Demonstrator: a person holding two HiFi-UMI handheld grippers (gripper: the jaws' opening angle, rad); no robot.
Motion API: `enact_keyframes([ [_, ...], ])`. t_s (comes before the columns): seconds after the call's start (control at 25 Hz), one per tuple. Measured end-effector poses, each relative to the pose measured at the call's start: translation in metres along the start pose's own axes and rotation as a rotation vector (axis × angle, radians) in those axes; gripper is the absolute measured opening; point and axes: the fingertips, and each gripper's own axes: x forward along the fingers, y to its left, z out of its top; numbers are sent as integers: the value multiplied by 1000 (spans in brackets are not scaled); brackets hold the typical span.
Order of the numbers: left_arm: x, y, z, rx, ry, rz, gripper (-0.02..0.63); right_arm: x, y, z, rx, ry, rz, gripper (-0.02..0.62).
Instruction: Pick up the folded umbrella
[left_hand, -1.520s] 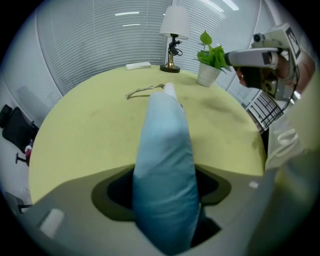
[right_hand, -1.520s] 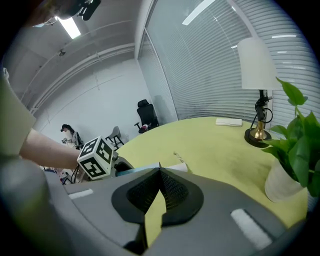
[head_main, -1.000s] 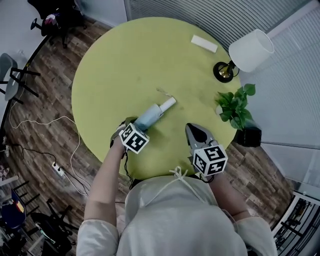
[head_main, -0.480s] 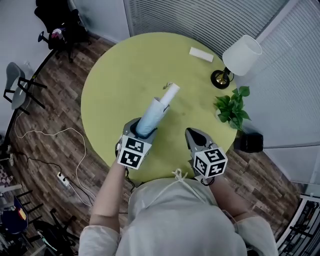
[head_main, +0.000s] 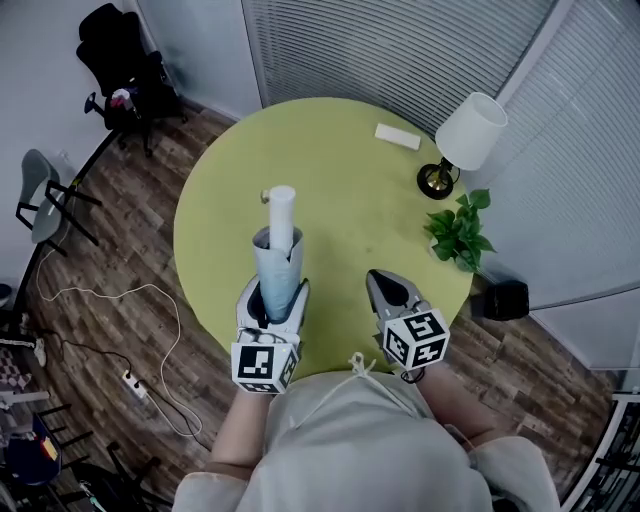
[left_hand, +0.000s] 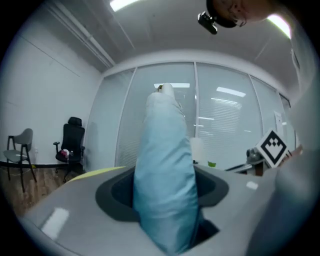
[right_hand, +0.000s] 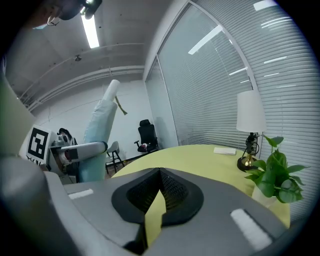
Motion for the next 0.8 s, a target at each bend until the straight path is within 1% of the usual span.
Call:
enact_keyframes([
  [0.04,-5,1,4,10,-32,26,285,-1,2,2,-8,-4,10,-2],
  [0.12,-8,3,6,22,-49,55,285,-2,5,6,-23,-9,22,-2],
  [0.36,-3,11,3,-33,-19,69,287,-2,7,19,-29,-41,16,-2],
  [0.52,1,15,6,-33,-16,75,287,-2,7,25,-42,-50,15,-2],
  [0.8,2,15,5,-28,-18,89,287,-1,16,28,-87,-64,38,-2],
])
